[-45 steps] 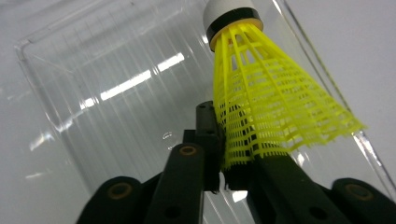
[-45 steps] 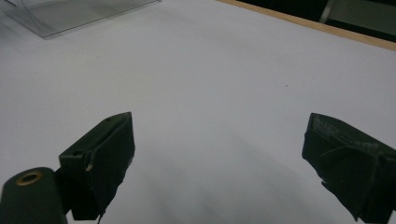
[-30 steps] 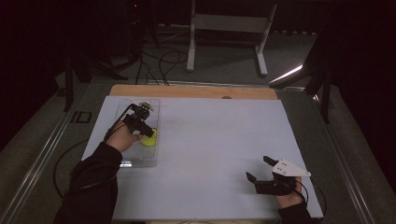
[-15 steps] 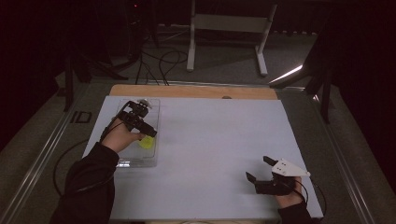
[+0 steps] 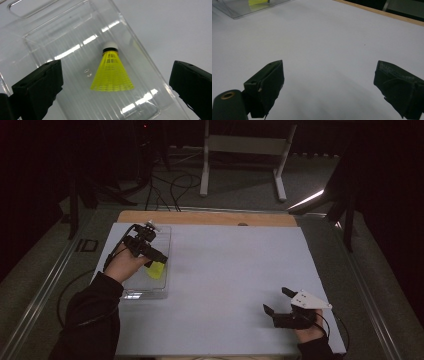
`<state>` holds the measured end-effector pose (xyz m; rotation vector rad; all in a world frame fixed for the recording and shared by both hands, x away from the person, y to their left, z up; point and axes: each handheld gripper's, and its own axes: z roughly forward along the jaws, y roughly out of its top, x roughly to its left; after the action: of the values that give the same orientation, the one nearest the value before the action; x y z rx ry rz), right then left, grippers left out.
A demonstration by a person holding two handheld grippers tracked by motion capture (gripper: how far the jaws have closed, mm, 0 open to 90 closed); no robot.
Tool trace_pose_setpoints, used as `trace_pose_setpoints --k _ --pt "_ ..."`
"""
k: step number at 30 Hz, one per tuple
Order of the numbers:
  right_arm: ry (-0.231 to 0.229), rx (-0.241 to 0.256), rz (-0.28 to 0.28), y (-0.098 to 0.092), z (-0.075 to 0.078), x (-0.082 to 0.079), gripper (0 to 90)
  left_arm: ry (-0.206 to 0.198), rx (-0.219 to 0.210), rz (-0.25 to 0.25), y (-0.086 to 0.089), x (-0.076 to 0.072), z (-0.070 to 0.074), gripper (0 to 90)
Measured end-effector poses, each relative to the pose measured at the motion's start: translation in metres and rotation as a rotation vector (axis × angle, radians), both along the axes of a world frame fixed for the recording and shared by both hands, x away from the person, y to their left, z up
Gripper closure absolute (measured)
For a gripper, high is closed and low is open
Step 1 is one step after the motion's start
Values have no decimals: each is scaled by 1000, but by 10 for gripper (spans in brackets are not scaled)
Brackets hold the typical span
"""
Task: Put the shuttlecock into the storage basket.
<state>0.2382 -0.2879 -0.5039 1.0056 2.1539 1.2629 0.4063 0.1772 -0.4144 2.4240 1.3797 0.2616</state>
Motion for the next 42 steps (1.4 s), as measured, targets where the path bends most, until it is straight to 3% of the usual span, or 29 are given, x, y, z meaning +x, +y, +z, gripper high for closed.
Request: trace_pose_setpoints --k 1,6,7,15,24,28,34,35,42 --pt "-1 0 0 0 0 0 96 -2 -27 -18 -1 -1 3 0" --pt "-1 1 -2 0 0 0 96 -10 -62 -55 -5 -4 8 0" --pt "-1 3 -2 0 0 0 96 0 -96 -83 -7 -5 10 0" --pt "-4 7 -2 -1 0 0 96 9 -168 -168 -19 -10 15 0" --pt "-6 10 -1 -2 1 0 96 -9 -160 -224 -35 -14 15 0" --pt "-6 9 -1 -2 0 0 96 -10 -167 -272 -44 -16 13 0" --pt "-7 8 -1 -2 1 0 96 -34 -209 -344 -59 -22 11 0" --pt "-7 7 -2 -2 1 0 96 -63 -210 -365 -65 -25 10 0" --pt "-8 8 1 -2 1 0 96 -55 -231 -447 -82 -31 4 0"
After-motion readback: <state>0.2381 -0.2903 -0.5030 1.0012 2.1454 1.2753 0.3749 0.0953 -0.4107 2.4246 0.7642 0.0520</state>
